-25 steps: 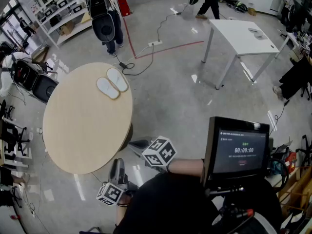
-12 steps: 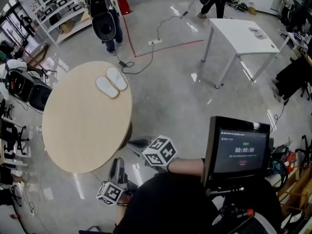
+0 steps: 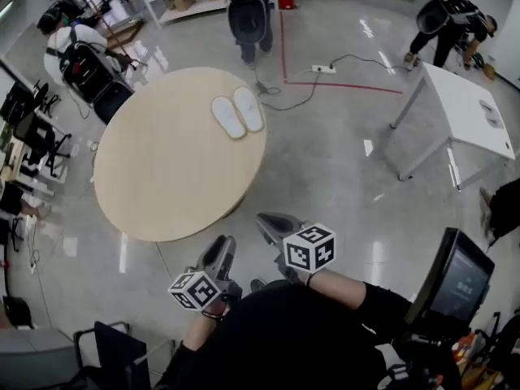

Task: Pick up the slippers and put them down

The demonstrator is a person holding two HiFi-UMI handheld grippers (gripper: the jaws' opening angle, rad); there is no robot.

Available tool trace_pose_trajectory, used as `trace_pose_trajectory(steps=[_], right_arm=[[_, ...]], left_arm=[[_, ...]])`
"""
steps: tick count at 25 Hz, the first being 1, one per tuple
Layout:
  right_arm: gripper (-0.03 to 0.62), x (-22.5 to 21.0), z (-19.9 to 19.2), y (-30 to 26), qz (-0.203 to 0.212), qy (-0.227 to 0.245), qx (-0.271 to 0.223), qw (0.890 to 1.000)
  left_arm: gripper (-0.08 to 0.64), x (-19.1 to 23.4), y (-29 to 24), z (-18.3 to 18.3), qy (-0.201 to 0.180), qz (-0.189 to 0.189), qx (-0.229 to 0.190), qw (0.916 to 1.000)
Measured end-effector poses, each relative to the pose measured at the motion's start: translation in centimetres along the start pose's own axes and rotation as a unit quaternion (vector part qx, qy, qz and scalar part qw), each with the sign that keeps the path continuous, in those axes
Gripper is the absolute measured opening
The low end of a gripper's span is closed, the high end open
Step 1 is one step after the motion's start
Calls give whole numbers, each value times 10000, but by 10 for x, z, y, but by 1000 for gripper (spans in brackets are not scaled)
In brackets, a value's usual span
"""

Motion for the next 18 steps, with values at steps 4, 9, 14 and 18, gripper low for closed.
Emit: trace_pose_trajectory(steps=[4, 9, 14, 18], right_arm=[[15, -21, 14, -21, 57, -188, -80, 9998], [17, -36, 36, -21, 105, -286, -59, 9995], [17, -47, 44, -23, 120, -453, 11, 9989], [17, -60, 52, -40, 110, -493, 64, 9987]], left_arm=[[155, 3, -19, 15, -199, 126, -27, 9997], [155, -11, -32, 24, -134, 288, -94, 9995], [155, -13, -37, 30, -1, 452, -146, 9989], [155, -4, -55, 41, 0, 479, -79, 9988]])
Point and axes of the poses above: the fingertips, and each gripper's own axes: y backward along the fingers, x to its left, z out of its top, the point moved 7 cm from there along y, backward along the fingers, and after that the axes turned 2 degrees about -x, right-handed, at the moved point
